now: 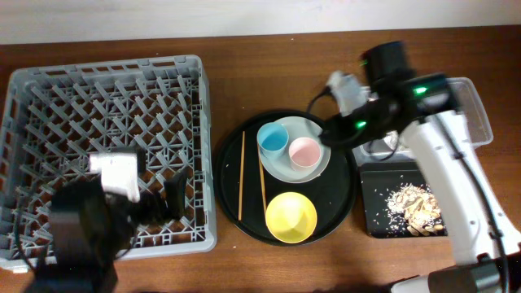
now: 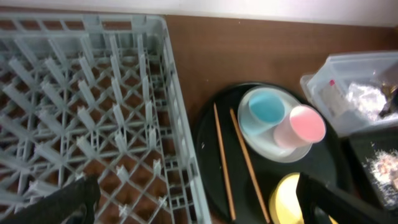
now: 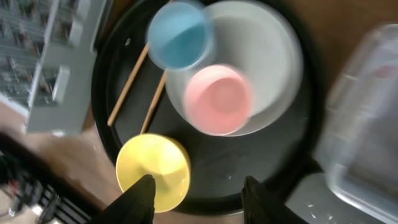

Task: Sort waste into correct bins and load items into the dishwasher rack
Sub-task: 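Grasp the pink cup with the right gripper and lift it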

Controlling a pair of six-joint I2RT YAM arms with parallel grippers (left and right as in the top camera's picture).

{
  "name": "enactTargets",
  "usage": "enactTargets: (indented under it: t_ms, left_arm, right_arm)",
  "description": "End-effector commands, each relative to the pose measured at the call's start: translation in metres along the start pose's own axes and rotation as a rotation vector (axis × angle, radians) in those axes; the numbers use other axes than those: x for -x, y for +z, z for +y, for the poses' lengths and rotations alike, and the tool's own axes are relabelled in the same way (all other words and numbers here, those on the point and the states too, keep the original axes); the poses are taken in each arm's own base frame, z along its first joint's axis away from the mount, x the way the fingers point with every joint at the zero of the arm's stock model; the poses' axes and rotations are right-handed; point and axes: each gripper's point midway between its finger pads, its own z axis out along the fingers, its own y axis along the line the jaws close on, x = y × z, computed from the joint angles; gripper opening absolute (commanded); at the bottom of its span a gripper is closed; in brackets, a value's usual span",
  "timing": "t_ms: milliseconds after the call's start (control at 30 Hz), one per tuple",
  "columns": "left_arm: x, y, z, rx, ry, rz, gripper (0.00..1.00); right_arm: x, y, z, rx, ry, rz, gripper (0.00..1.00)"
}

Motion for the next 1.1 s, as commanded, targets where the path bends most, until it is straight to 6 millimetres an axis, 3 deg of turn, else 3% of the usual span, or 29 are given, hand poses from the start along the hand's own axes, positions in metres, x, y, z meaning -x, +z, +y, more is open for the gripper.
enactTargets:
  t_ms: [0,67,167,367,600,733,833,900,1000,1067]
  left_arm:
    - [0.028,0.003,-0.015,-0.065,-0.022,0.081,0.99]
    - [0.037,0.008,-0.037,-0.195,-0.034,0.116,0.99]
    - [0.036,0.016,-0.054,-0.312,-0.050,0.150,0.99]
    - [0.030,0.032,-0.051,-0.318,-0.075,0.212,0.99]
    - [0.028,0.041,-0.049,-0.315,-0.085,0.237,0.99]
    - [0.028,0.041,-0.049,-0.315,-0.085,0.236,0.99]
    - [0.028,0.041,-0.049,-0.315,-0.085,0.236,0.99]
    - [0.028,0.041,-0.050,-0.319,-0.086,0.235,0.99]
    - [0.031,0.039,-0.056,-0.354,-0.084,0.225,0.99]
    - [0.035,0.034,-0.066,-0.421,-0.082,0.212,0.99]
  right_arm:
    - [-0.012,0.033,0.005,-0.089,-0.042,0.064,0.46]
    - [-0.016,0.058,0.010,-0.107,-0.068,0.062,0.46]
    - [-0.019,0.082,0.013,-0.100,-0.098,0.045,0.45]
    - [-0.022,0.120,0.020,-0.088,-0.152,-0.010,0.41]
    - [-0.029,0.147,0.004,-0.136,-0.151,-0.020,0.27]
    - [-0.028,0.148,-0.007,-0.193,-0.149,-0.017,0.25]
    - [-0.027,0.147,-0.008,-0.200,-0.149,-0.018,0.04]
    - [-0.023,0.142,-0.006,-0.197,-0.151,-0.029,0.04]
    - [-0.004,0.109,0.004,-0.192,-0.156,-0.072,0.04]
    - [0.011,0.071,0.019,-0.164,-0.164,-0.117,0.04]
